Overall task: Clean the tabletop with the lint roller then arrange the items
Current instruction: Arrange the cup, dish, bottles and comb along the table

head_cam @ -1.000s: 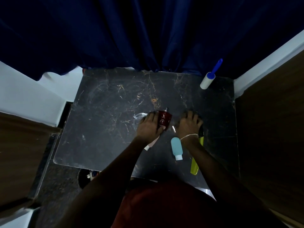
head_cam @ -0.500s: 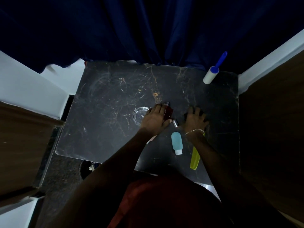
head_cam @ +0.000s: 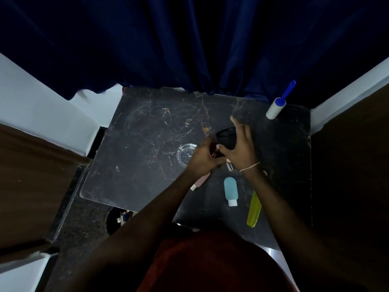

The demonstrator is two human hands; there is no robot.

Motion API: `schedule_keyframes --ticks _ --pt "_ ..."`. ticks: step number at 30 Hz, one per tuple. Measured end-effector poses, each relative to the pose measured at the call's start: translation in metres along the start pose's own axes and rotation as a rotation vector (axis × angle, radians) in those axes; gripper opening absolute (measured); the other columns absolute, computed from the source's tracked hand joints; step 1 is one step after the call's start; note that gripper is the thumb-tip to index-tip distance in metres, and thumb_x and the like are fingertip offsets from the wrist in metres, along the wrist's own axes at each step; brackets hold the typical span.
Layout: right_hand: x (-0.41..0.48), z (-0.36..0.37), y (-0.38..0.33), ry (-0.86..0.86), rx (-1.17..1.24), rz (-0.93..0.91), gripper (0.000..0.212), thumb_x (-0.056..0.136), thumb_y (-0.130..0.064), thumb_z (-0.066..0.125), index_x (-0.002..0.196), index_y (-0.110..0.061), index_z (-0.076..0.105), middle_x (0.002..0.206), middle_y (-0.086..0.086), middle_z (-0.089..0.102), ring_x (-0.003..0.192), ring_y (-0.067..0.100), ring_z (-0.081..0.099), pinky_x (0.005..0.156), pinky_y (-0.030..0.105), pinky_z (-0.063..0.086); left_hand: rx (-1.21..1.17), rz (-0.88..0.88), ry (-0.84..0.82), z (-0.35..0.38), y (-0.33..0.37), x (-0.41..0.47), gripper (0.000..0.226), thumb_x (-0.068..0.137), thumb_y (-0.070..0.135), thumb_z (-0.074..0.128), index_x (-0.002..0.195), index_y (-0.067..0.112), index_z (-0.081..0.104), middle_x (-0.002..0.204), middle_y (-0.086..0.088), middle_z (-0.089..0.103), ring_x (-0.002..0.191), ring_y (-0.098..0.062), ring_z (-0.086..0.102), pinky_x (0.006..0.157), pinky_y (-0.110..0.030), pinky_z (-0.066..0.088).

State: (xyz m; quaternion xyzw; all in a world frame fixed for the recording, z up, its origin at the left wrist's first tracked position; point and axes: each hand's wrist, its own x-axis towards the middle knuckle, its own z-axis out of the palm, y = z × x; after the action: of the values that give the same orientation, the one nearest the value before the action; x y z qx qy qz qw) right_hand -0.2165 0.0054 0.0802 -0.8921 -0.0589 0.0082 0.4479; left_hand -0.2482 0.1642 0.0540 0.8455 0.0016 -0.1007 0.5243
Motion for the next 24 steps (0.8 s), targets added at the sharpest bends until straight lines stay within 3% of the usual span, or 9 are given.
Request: schedule_keyframes --ticks 2,4,9,13,18,22,24 --pt "0.007 0.009 -0.013 -0.016 0.062 -0.036 0.102 0.068 -0.027 0.083 0.151 -0.040 0.024 0.140 -0.002 0.035 0.127 0.010 0.043 0.103 0.024 0.042 -0.063 0.006 0.029 -0.014 -0.002 0.000 0.083 0.071 0.042 0.091 0.141 0.031 0.050 0.121 0.032 0.067 0.111 0.011 0.064 0.088 -0.010 0.052" --pt "0.014 0.022 -0.025 -0.048 0.093 -0.070 0.105 0.067 -0.029 0.084 0.151 -0.042 0.022 0.142 -0.005 0.034 0.127 0.004 0.041 0.100 0.015 0.037 -0.105 -0.028 0.040 -0.031 -0.009 0.000 0.086 0.070 0.044 0.089 0.144 0.030 0.048 0.113 0.045 0.064 0.106 0.018 0.063 0.082 -0.003 0.048" --pt "0.030 0.063 -0.055 -0.149 0.132 -0.070 0.122 0.063 -0.038 0.087 0.153 -0.045 0.006 0.152 -0.003 0.030 0.138 0.008 0.035 0.105 0.019 0.032 -0.227 -0.059 0.052 -0.076 -0.034 0.007 0.088 0.069 0.025 0.092 0.142 0.035 0.045 0.122 0.034 0.067 0.118 0.008 0.064 0.091 -0.008 0.051" --pt "0.051 0.095 -0.078 -0.180 0.121 -0.037 0.126 0.064 -0.040 0.087 0.154 -0.043 -0.001 0.156 -0.005 0.029 0.138 0.004 0.034 0.108 0.022 0.031 -0.253 -0.088 0.072 -0.118 -0.056 0.016 0.092 0.067 0.026 0.094 0.143 0.038 0.042 0.120 0.035 0.067 0.114 0.010 0.065 0.085 -0.009 0.054" --pt "0.082 0.150 -0.104 -0.239 0.080 0.094 0.123 0.063 -0.051 0.084 0.154 -0.036 0.002 0.156 0.000 0.036 0.138 0.010 0.037 0.110 0.026 0.034 -0.197 -0.074 0.095 -0.177 -0.087 0.036 0.097 0.070 0.028 0.092 0.151 0.028 0.038 0.125 0.025 0.063 0.116 0.001 0.065 0.096 -0.027 0.057" --pt "0.117 0.203 -0.118 -0.307 0.177 0.207 0.130 0.055 -0.056 0.084 0.154 -0.033 0.004 0.147 0.002 0.050 0.133 0.016 0.049 0.111 0.039 0.044 -0.135 -0.042 0.130 -0.225 -0.115 0.059 0.096 0.072 0.018 0.093 0.149 0.029 0.037 0.133 0.020 0.059 0.123 0.003 0.061 0.101 -0.020 0.052" --pt "0.136 0.230 -0.124 -0.310 0.181 0.224 0.128 0.051 -0.057 0.085 0.152 -0.031 0.012 0.143 0.002 0.054 0.130 0.016 0.053 0.108 0.042 0.046 -0.113 -0.025 0.152 -0.248 -0.133 0.072 0.094 0.073 0.016 0.091 0.151 0.021 0.038 0.141 0.006 0.058 0.130 -0.009 0.059 0.106 -0.024 0.051"
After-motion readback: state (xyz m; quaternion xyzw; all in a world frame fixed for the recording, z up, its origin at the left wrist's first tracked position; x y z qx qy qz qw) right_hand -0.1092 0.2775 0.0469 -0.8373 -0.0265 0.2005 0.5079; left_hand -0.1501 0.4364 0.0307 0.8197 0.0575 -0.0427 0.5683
